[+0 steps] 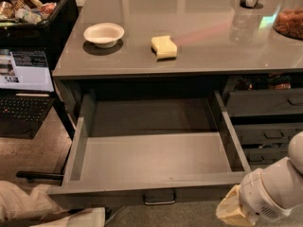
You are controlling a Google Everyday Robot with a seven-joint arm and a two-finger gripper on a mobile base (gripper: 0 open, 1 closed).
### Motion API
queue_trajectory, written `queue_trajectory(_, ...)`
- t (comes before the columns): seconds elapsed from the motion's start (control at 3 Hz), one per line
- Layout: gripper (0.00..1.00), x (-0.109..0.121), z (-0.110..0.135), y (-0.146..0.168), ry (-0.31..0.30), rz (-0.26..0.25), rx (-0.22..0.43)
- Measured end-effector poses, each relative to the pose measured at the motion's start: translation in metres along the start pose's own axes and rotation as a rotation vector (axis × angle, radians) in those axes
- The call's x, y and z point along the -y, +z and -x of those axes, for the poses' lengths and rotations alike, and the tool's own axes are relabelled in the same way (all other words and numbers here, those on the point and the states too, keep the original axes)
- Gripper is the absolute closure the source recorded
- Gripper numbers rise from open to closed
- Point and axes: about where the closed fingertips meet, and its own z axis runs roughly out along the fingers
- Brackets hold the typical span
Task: Close top drawer
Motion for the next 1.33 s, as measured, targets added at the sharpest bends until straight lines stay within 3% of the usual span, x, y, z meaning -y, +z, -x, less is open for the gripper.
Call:
queue_trajectory(0.33, 0.58, 0.017, 0.002, 0.026, -0.004, 0.011, -0.014)
queue_trajectory(0.67, 0.34, 0.046, 0.019, 0.047, -0.032, 0.015, -0.010)
queue_trajectory(1.0, 0.11, 0.055, 0.031, 0.049, -0.054, 0.009, -0.005)
queue_trajectory(1.33, 0.00, 0.081, 0.062, 0.050, -0.115, -0.016, -0.004)
